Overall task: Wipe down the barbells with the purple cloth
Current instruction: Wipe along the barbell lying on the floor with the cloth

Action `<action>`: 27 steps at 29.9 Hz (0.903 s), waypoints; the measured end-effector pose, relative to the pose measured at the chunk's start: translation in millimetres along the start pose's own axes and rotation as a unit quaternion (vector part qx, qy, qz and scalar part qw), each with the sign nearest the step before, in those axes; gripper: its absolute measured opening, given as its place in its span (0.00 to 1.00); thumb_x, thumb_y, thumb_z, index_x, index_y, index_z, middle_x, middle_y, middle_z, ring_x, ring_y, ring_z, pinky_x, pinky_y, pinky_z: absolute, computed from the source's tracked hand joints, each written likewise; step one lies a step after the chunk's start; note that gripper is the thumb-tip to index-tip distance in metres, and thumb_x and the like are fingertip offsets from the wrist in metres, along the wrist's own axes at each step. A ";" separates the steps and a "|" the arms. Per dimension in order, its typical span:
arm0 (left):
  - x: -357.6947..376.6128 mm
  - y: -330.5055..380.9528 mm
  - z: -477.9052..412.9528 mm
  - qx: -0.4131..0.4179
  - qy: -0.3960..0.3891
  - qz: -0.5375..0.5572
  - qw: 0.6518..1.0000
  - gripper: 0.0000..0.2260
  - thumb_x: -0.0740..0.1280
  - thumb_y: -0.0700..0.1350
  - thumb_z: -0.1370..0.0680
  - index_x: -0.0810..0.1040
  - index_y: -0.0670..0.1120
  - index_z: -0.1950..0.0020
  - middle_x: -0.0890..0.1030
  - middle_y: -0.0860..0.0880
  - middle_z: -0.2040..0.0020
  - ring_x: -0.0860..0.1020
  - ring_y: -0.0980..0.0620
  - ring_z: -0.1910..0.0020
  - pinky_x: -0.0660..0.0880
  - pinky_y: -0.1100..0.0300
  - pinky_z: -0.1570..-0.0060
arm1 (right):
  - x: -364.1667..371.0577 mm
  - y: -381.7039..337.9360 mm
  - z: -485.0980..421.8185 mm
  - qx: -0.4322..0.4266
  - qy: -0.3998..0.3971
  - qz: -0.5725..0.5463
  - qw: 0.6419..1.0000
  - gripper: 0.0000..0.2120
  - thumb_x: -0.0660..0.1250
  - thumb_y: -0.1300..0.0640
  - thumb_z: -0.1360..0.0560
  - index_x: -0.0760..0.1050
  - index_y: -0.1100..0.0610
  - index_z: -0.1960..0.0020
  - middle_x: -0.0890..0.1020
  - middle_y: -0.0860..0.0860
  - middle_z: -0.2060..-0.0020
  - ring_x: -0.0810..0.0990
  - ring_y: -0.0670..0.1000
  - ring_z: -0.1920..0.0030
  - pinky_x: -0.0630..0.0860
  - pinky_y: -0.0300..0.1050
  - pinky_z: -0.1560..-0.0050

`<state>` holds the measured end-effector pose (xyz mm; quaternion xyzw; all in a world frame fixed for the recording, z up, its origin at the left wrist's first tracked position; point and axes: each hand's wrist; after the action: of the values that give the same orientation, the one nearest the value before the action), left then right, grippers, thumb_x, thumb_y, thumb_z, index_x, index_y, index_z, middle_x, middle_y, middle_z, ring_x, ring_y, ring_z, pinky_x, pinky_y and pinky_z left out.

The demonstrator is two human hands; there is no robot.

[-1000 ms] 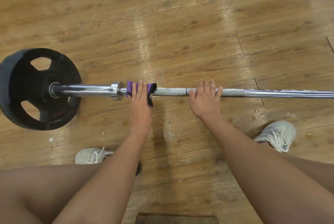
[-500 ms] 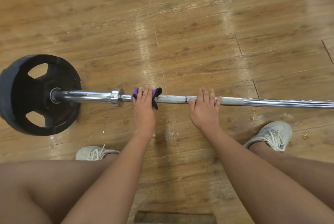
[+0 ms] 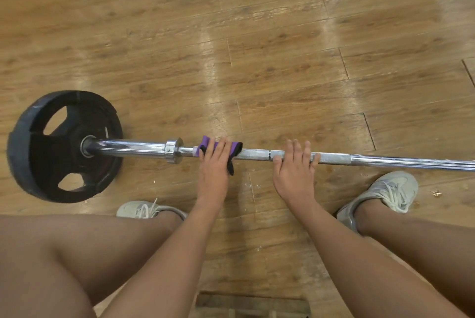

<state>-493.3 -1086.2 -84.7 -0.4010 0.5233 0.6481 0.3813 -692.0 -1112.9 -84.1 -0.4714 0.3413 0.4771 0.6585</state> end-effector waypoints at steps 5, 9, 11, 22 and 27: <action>-14.5 -25.7 -0.1 -0.070 0.035 0.018 0.997 0.27 0.63 0.31 0.21 0.67 0.44 0.22 0.67 0.47 0.22 0.57 0.46 0.20 0.45 0.48 0.21 | 6.5 4.5 9.3 -0.005 0.008 0.002 1.000 0.31 0.42 0.43 0.16 0.53 0.58 0.18 0.57 0.55 0.19 0.44 0.59 0.19 0.35 0.62 0.22; -16.5 -10.5 4.5 -0.060 0.002 0.011 0.998 0.27 0.65 0.34 0.22 0.68 0.46 0.22 0.69 0.49 0.23 0.60 0.46 0.21 0.46 0.43 0.22 | 12.8 6.6 16.3 -0.008 0.022 0.002 1.000 0.32 0.42 0.43 0.17 0.53 0.58 0.18 0.57 0.56 0.19 0.44 0.59 0.19 0.34 0.61 0.23; -9.6 5.8 15.2 -0.023 -0.015 0.000 1.000 0.28 0.67 0.36 0.22 0.67 0.47 0.22 0.68 0.49 0.23 0.60 0.46 0.21 0.47 0.42 0.22 | 14.4 8.0 19.0 -0.010 0.033 0.006 0.999 0.31 0.43 0.44 0.17 0.54 0.59 0.19 0.57 0.56 0.20 0.45 0.60 0.19 0.35 0.62 0.22; -21.2 -4.3 7.9 0.045 -0.038 -0.038 0.998 0.36 0.45 0.72 0.21 0.74 0.51 0.27 0.74 0.54 0.29 0.67 0.52 0.28 0.54 0.35 0.25 | 15.4 7.8 16.7 -0.011 0.044 0.009 0.999 0.30 0.46 0.45 0.16 0.55 0.60 0.19 0.60 0.57 0.20 0.46 0.60 0.19 0.37 0.63 0.22; -21.5 7.7 -7.9 -0.016 0.009 0.017 1.000 0.23 0.53 0.62 0.18 0.83 0.51 0.46 0.82 0.58 0.45 0.73 0.52 0.39 0.63 0.45 0.32 | 12.7 6.9 9.9 -0.007 0.030 0.001 1.000 0.29 0.46 0.45 0.15 0.53 0.59 0.18 0.57 0.56 0.20 0.44 0.59 0.19 0.35 0.62 0.22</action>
<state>-491.1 -1096.8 -63.1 -0.4037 0.5234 0.6591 0.3587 -694.6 -1099.0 -94.4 -0.4896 0.3585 0.4656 0.6442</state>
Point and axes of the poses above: each hand's wrist, its own z-axis away from the middle knuckle, its own x-axis out of the palm, y = z × x
